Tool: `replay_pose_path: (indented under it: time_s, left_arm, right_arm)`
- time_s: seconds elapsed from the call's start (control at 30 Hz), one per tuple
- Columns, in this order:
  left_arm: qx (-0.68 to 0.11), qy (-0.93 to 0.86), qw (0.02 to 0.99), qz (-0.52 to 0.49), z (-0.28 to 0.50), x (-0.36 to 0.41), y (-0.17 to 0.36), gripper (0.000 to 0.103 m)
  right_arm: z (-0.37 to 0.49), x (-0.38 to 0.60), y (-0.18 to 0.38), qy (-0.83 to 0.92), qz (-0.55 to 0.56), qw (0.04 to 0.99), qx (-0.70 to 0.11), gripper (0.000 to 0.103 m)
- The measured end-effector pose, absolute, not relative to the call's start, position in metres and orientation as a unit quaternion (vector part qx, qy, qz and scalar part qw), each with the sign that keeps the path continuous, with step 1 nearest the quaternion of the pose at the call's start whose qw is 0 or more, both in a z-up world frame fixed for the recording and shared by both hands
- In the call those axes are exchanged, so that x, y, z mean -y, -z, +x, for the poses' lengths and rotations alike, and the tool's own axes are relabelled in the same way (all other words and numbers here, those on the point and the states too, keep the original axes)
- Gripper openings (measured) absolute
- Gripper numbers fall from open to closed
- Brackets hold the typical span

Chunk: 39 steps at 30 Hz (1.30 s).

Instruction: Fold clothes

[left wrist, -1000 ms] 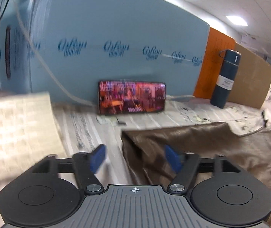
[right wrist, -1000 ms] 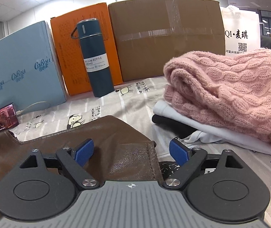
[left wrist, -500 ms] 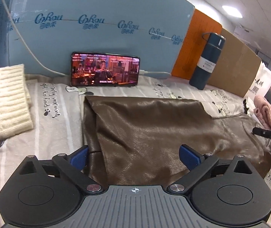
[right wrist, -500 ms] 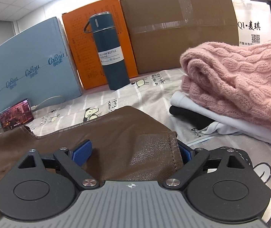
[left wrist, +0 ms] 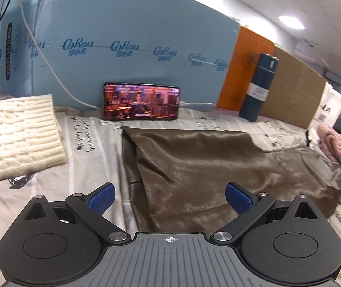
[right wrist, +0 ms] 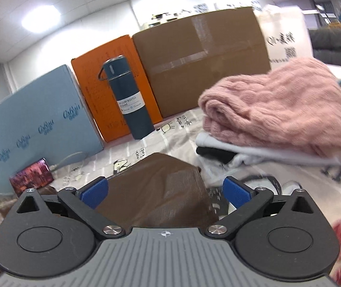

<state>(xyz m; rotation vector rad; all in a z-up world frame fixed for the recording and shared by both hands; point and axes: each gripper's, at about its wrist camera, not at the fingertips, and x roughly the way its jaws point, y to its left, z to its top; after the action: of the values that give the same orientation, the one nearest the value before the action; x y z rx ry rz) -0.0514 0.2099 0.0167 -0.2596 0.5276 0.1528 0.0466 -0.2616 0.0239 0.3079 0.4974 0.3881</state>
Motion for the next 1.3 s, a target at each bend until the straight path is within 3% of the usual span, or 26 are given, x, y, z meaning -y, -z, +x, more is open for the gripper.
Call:
replay_pose_path:
  time_s: [0.37,0.53,1.0,1.1,1.17,1.3]
  left_arm:
    - [-0.261,-0.063,0.959,-0.09,-0.061,-0.196,-0.009,0.1]
    - [-0.265,-0.051,0.96,-0.081,-0.063,-0.19,-0.007,0.1]
    - [-0.295,-0.047,0.953,-0.053,-0.058,-0.181,0.005,0.1]
    - [-0.291,-0.057,0.953,-0.056,-0.059,-0.185,0.004,0.1]
    - [-0.292,-0.061,0.952,-0.063,-0.058,-0.189,0.005,0.1]
    - [-0.297,-0.048,0.951,-0.071,-0.056,-0.191,0.007,0.1]
  right_arm:
    - [0.021,0.295,-0.018,-0.148,0.314,0.868,-0.355,0.103]
    - [0.025,0.294,-0.007,-0.135,0.335,0.847,-0.389,0.103]
    - [0.064,0.256,0.011,-0.139,0.357,0.867,-0.318,0.101]
    - [0.07,0.247,0.012,-0.114,0.342,0.882,-0.304,0.086]
    - [0.072,0.244,0.013,-0.095,0.33,0.891,-0.297,0.055]
    - [0.073,0.254,0.02,-0.117,0.37,0.873,-0.295,0.027]
